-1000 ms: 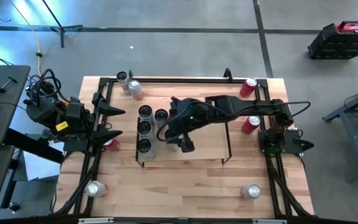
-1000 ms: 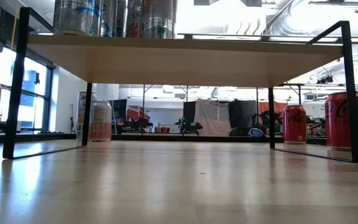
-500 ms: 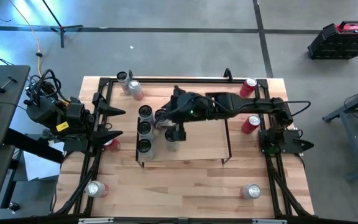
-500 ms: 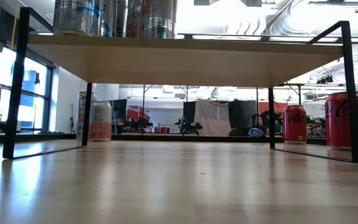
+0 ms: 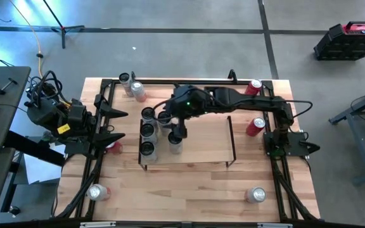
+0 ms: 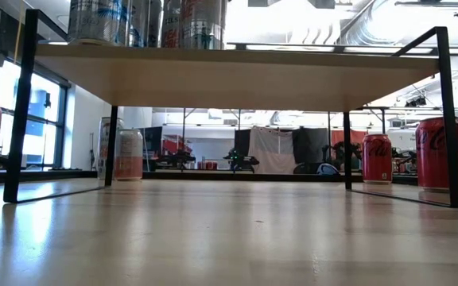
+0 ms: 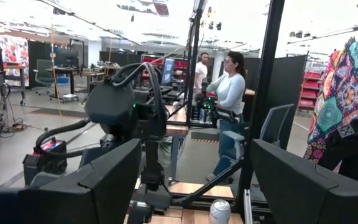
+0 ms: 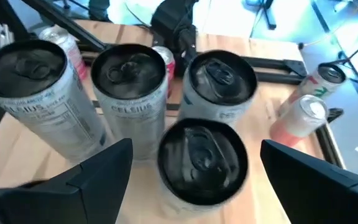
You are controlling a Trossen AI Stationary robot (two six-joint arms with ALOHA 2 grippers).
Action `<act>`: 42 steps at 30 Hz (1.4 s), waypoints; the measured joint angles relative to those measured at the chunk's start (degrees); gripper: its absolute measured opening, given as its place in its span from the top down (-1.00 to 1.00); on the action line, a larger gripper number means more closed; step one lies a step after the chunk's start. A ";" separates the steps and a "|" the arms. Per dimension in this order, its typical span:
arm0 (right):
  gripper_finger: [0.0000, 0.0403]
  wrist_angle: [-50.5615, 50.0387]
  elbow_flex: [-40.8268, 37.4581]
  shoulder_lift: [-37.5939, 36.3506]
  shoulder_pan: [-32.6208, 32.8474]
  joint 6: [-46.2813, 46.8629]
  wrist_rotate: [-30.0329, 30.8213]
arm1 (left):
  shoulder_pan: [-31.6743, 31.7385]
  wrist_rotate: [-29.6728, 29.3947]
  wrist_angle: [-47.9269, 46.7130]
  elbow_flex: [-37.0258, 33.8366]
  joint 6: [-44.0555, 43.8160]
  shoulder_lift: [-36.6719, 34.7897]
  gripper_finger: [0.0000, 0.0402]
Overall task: Place canned beverage on shelf
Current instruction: Adjust the white pink soda cans on the shelf
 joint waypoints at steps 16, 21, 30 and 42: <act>-0.68 -1.27 0.01 0.87 -1.62 -0.13 -0.42 | 0.00 -0.17 -1.19 -0.04 -0.02 0.00 -0.45; -0.69 -1.19 0.01 0.87 -1.62 -0.23 -0.40 | 0.00 -0.17 -1.22 -0.04 -0.02 0.00 -0.45; -0.68 -1.18 0.01 0.87 -1.64 -1.69 -0.37 | 0.00 -0.17 -1.23 -0.04 -0.02 0.00 -0.45; -0.68 -1.26 0.00 0.85 -1.64 -1.80 0.61 | 0.00 -0.17 -1.26 -0.04 -0.20 -0.02 -0.45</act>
